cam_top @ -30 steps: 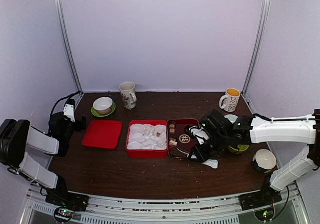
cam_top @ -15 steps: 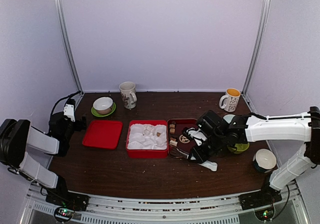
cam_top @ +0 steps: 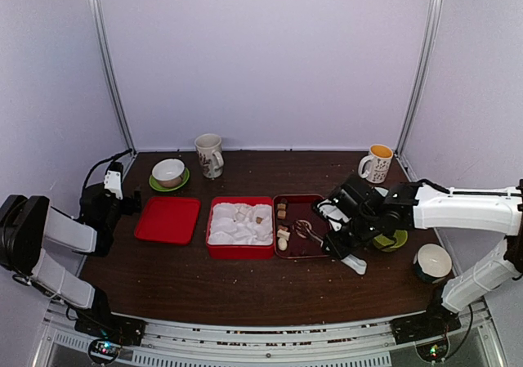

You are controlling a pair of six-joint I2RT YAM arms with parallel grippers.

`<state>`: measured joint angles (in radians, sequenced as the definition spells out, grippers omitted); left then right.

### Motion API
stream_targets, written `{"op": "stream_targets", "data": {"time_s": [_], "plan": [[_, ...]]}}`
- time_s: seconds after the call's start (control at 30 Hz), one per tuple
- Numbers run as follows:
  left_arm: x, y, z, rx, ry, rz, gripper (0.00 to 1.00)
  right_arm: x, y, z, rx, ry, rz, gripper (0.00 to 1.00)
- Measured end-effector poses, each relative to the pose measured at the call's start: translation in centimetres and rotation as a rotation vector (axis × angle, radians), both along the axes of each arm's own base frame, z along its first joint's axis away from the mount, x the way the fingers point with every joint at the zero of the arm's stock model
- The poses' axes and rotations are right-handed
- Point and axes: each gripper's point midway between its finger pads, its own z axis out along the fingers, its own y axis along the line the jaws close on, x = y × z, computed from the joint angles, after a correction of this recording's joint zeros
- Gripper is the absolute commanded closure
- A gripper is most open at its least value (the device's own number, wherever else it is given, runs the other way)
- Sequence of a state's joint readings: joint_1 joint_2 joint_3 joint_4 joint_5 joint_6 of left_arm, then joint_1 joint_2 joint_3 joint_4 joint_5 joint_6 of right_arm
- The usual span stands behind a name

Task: Pack the chocolate
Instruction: Adjust the fake chocolate on the plate.

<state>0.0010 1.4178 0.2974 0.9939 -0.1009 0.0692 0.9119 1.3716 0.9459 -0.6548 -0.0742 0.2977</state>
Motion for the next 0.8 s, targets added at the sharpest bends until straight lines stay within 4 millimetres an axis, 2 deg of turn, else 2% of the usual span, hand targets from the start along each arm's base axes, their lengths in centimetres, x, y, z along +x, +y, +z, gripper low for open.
{"op": "stream_targets", "data": {"time_s": [0.17,0.27,0.67,0.8], "plan": [[0.0,0.0,0.0,0.0,0.0,0.0,0.02,-0.5,1.4,3.3,0.139,-0.032,0.045,0.77],[0.0,0.0,0.0,0.0,0.0,0.0,0.02,-1.0,2.3,3.7,0.187,-0.014,0.075,0.78],[0.0,0.0,0.0,0.0,0.0,0.0,0.02,-1.8,3.2,-1.5,0.103,0.165,0.056,0.8],[0.0,0.0,0.0,0.0,0.0,0.0,0.02,-1.9,3.4,-2.2,0.102,0.203,0.026,0.8]]}}
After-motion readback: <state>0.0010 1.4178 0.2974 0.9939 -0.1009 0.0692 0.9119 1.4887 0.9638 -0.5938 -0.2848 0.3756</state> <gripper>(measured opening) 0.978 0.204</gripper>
